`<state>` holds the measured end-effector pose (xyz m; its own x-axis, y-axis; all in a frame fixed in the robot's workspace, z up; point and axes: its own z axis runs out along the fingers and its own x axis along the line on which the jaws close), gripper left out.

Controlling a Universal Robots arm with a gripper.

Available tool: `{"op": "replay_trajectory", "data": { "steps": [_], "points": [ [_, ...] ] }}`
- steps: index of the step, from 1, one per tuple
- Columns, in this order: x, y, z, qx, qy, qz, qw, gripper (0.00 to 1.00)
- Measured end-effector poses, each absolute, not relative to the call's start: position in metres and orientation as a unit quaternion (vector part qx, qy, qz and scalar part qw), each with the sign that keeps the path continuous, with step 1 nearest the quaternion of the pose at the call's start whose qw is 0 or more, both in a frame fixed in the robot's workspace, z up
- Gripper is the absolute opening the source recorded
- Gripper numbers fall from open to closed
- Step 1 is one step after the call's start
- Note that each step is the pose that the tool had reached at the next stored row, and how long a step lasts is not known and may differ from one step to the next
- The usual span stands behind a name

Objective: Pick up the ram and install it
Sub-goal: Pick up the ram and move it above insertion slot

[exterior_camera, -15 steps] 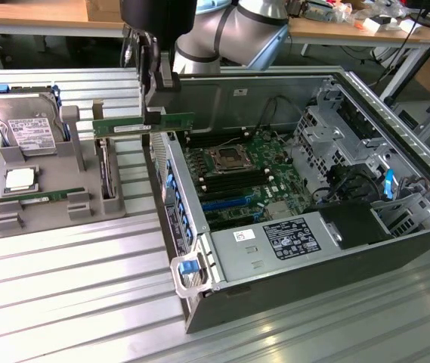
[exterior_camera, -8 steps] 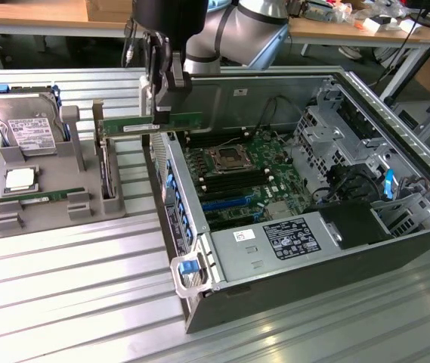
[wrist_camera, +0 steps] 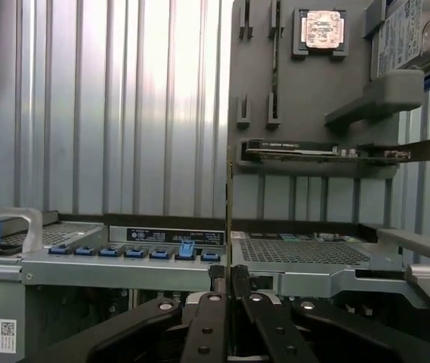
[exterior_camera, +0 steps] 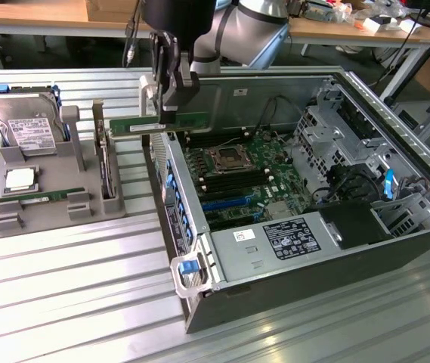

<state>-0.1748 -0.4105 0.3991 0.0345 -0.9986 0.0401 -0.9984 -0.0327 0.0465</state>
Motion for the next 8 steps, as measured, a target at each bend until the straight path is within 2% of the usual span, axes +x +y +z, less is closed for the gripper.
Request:
{"op": "replay_trajectory", "data": {
  "steps": [8],
  "points": [
    [-0.1660, -0.4105, 0.3990, 0.719, -0.695, -0.001, 0.031, 0.13]
  ]
}}
